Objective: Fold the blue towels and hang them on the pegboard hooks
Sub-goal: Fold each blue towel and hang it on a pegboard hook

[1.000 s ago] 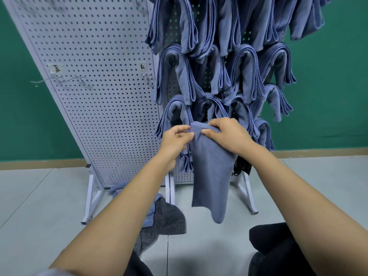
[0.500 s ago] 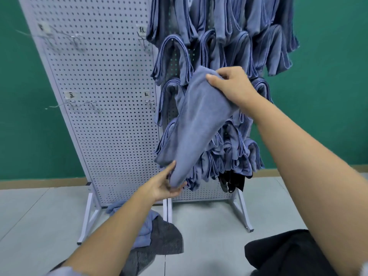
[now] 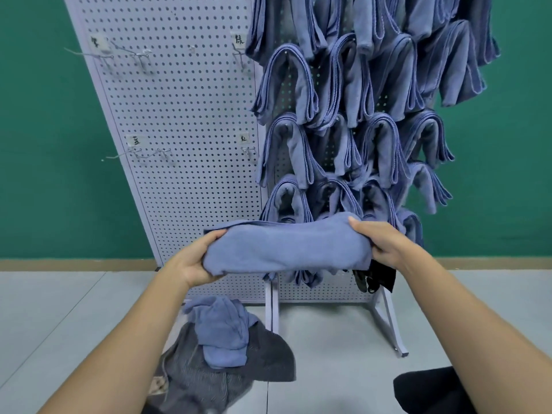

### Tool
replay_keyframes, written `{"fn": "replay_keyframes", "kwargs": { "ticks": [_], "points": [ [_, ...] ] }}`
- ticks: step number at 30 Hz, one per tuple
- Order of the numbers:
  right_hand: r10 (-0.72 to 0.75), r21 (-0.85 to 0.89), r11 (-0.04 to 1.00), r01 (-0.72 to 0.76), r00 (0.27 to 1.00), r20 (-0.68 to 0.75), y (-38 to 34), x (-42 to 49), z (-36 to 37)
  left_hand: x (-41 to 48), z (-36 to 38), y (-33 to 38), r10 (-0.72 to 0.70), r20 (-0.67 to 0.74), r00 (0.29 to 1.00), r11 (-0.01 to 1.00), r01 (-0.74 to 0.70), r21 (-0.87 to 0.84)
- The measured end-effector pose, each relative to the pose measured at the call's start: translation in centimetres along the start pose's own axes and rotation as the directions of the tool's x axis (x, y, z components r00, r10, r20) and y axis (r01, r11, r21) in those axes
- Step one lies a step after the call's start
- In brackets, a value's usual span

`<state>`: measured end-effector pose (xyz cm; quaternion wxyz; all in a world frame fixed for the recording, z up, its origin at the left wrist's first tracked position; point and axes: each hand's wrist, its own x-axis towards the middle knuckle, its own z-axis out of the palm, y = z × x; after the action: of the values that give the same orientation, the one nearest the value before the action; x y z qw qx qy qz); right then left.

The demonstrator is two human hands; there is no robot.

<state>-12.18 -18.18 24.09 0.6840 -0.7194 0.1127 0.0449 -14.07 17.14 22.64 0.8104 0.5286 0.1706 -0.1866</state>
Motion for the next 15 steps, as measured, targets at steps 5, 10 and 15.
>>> {"fn": "replay_keyframes", "kwargs": {
  "ticks": [5, 10, 15],
  "points": [
    [0.092, 0.167, 0.98, -0.112, 0.988, 0.123, 2.2, 1.0, 1.3, 0.6, -2.2, 0.0, 0.007, -0.077, 0.997, 0.998, -0.003, 0.061],
    [0.125, 0.038, 0.99, -0.136, 0.968, 0.218, 3.1, 1.2, 2.1, -0.1, -3.9, 0.7, 0.008, -0.074, 0.997, 0.995, 0.0, 0.098],
    [0.116, 0.004, 0.992, -0.124, 0.937, 0.329, 3.1, 0.4, 2.7, -0.4, -4.7, 0.5, -0.017, -0.159, 0.987, 0.998, 0.027, 0.061]
  ]
}}
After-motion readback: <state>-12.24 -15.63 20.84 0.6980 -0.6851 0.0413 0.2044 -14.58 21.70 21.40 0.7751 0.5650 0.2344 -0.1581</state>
